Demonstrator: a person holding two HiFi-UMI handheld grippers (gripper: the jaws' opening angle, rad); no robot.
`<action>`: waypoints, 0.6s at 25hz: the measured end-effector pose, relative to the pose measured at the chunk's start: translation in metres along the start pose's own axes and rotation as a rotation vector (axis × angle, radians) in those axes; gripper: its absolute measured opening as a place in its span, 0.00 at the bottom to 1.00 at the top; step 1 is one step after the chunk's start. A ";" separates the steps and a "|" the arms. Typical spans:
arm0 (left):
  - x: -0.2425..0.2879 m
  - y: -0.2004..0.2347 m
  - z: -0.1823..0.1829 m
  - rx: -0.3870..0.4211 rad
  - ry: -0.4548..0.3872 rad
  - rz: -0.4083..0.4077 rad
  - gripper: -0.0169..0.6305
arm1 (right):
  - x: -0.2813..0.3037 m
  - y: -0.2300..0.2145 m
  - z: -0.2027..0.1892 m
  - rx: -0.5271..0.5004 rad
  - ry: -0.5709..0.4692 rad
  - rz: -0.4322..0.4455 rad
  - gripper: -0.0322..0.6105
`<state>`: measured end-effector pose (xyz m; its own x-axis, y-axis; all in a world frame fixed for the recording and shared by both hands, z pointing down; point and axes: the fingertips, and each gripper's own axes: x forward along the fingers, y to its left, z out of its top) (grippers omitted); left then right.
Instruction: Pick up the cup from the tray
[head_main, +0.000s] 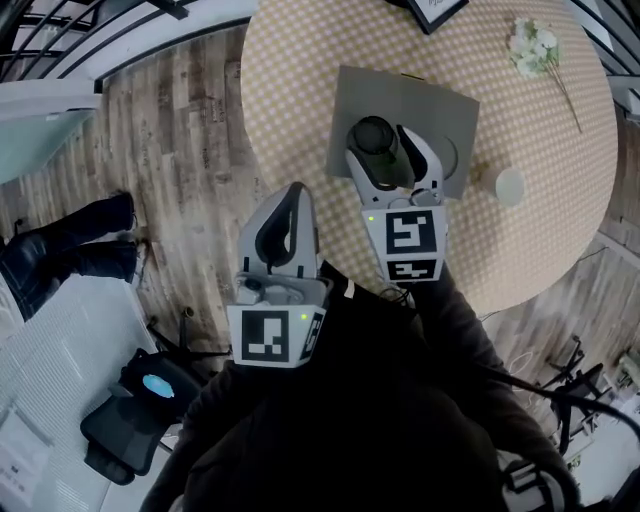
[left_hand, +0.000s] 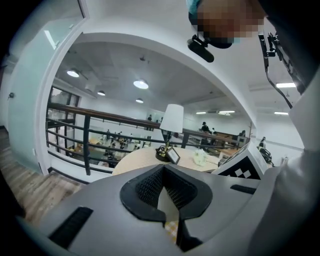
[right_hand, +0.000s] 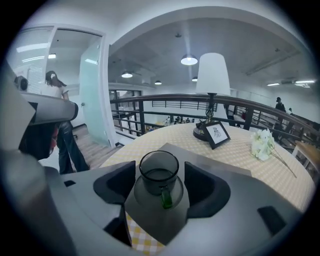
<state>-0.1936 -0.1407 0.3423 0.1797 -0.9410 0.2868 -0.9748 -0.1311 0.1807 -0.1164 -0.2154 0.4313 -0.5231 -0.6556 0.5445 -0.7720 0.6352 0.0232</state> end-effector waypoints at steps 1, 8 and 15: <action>0.002 0.002 -0.002 0.003 0.003 0.003 0.03 | 0.004 -0.001 -0.002 -0.001 0.011 -0.001 0.48; 0.009 0.012 -0.008 0.001 0.013 0.017 0.03 | 0.022 0.001 -0.009 -0.010 0.047 0.008 0.48; 0.009 0.012 -0.007 0.011 0.019 0.022 0.03 | 0.025 0.001 -0.011 -0.031 0.066 -0.003 0.47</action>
<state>-0.2025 -0.1481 0.3531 0.1603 -0.9378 0.3081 -0.9799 -0.1137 0.1638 -0.1257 -0.2268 0.4545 -0.4948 -0.6299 0.5986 -0.7614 0.6462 0.0506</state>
